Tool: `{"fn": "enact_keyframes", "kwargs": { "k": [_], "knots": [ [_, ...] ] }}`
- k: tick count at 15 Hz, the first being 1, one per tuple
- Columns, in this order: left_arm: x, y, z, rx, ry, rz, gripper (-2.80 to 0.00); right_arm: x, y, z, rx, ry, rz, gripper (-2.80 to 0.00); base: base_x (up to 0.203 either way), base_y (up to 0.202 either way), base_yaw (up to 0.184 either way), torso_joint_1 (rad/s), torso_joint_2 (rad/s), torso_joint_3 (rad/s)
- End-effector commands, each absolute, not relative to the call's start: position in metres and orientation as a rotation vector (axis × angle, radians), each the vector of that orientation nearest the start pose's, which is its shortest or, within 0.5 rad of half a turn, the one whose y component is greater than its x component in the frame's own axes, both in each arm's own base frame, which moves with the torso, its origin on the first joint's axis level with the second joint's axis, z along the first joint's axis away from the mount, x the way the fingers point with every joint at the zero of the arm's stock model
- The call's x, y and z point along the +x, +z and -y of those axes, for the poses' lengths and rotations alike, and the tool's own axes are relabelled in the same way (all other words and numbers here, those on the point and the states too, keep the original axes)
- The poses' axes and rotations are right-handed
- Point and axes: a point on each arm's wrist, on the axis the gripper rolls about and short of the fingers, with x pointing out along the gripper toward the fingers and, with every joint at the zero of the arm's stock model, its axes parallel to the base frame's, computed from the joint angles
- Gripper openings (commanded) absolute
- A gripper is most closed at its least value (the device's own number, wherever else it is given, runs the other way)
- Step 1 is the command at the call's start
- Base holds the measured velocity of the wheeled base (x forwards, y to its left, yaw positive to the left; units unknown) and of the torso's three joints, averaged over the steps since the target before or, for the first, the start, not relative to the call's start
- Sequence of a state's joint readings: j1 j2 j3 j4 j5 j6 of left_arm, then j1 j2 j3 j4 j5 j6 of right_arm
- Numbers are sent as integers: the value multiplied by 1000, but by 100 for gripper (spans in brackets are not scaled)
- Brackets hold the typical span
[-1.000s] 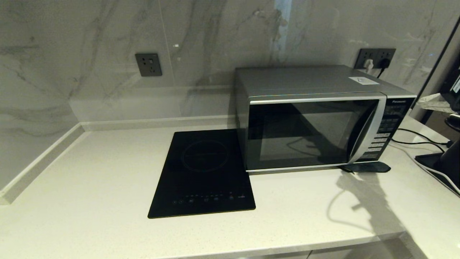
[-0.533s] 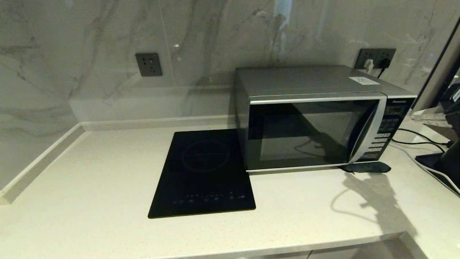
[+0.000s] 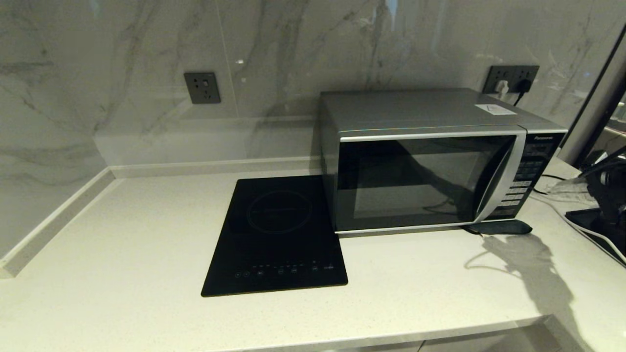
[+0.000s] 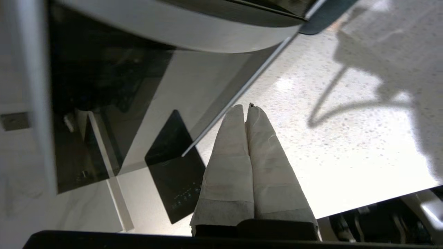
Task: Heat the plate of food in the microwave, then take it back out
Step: Close the microwave oven
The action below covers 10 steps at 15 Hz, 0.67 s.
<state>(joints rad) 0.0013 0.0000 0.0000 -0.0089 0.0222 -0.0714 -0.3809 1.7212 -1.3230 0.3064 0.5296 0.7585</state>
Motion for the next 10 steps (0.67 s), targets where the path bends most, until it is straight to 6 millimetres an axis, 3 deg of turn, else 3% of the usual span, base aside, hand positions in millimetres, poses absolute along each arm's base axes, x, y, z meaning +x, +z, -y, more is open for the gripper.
{"fn": "enact_keyframes", "kwargs": {
  "k": [1,10],
  "knots": [
    [-23,76,0,-72,24,9,-280,302,212,113,1070,-142,-722,-280,0,0,0,0,0,0],
    [-23,76,0,-72,24,9,-280,311,163,127,966,-295,-704,-280,0,0,0,0,0,0]
  ]
}}
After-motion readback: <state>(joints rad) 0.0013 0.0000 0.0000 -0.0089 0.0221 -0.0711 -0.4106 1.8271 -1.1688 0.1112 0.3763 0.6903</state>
